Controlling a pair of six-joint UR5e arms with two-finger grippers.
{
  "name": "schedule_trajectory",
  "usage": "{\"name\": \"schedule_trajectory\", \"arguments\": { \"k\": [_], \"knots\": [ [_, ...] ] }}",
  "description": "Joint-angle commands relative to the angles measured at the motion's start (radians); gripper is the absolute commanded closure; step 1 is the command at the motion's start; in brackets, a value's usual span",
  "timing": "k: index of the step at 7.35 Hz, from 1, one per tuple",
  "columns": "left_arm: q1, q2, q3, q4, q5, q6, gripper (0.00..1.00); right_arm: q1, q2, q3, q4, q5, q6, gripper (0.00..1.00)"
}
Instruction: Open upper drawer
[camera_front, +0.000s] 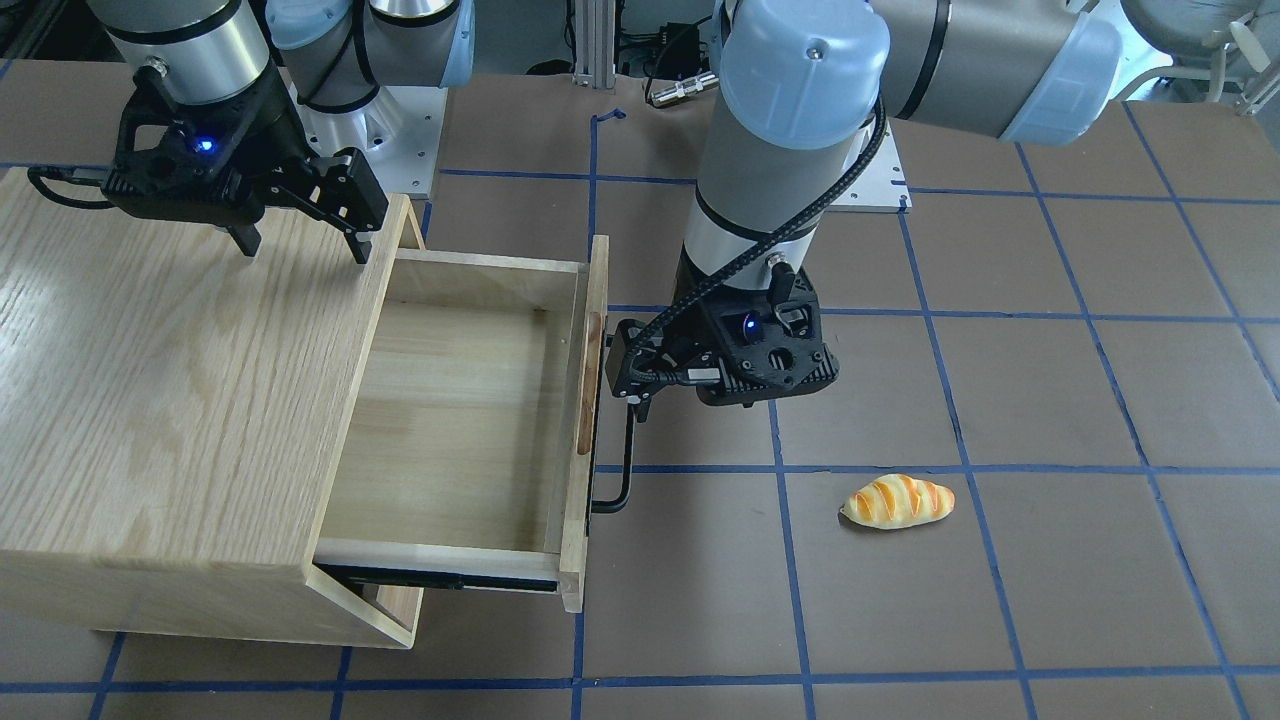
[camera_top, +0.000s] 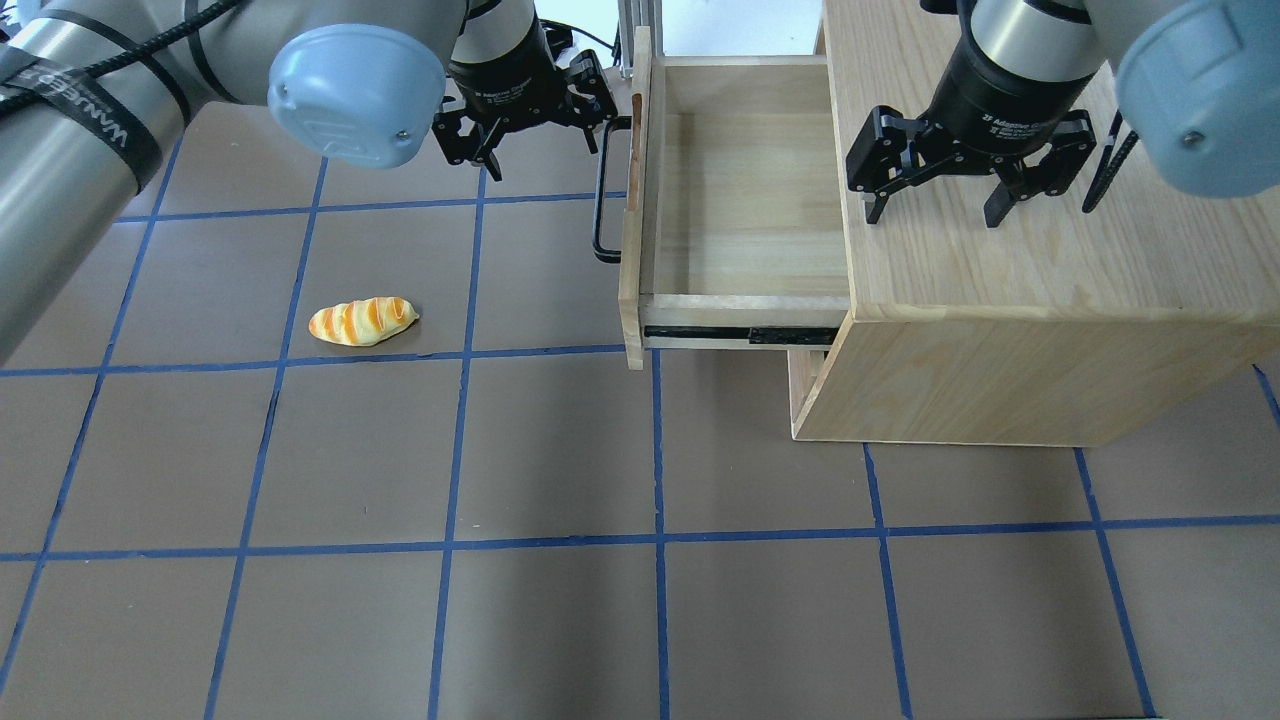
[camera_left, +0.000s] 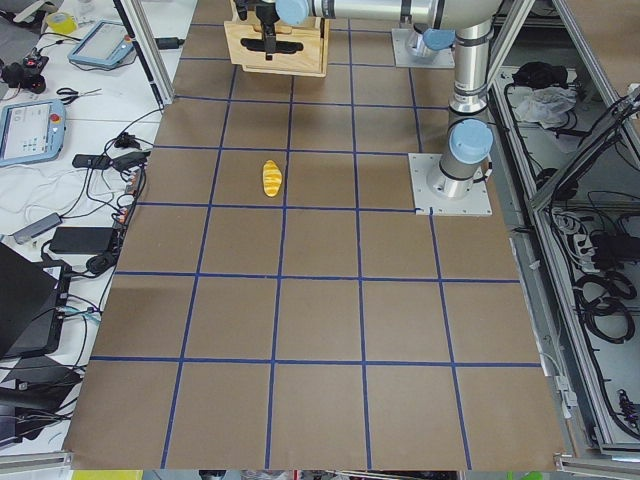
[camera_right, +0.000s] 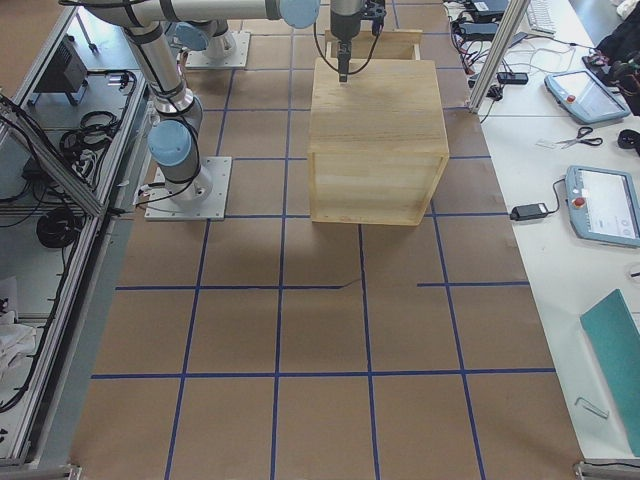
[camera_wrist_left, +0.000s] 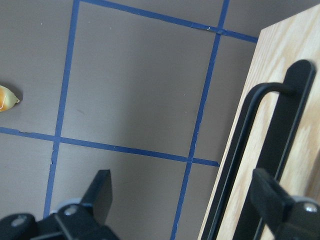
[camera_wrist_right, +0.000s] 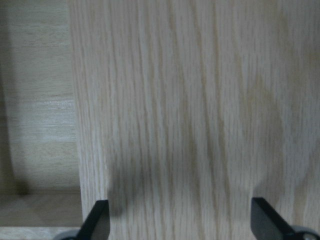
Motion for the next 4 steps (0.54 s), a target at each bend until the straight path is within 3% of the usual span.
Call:
{"name": "schedule_trajectory", "arguments": {
  "k": [1,3,4],
  "knots": [
    [0.003,0.026,0.001,-0.057,0.058,0.001,0.0,0.0,0.0,0.0,0.0,0.0,0.0,0.0],
    [0.079,0.051,-0.007,-0.084,0.052,0.054,0.0,0.0,0.0,0.0,0.0,0.001,0.0,0.0],
    [0.142,0.07,-0.004,-0.139,0.054,0.215,0.0,0.0,0.0,0.0,0.0,0.0,0.0,0.0]
  ]
}}
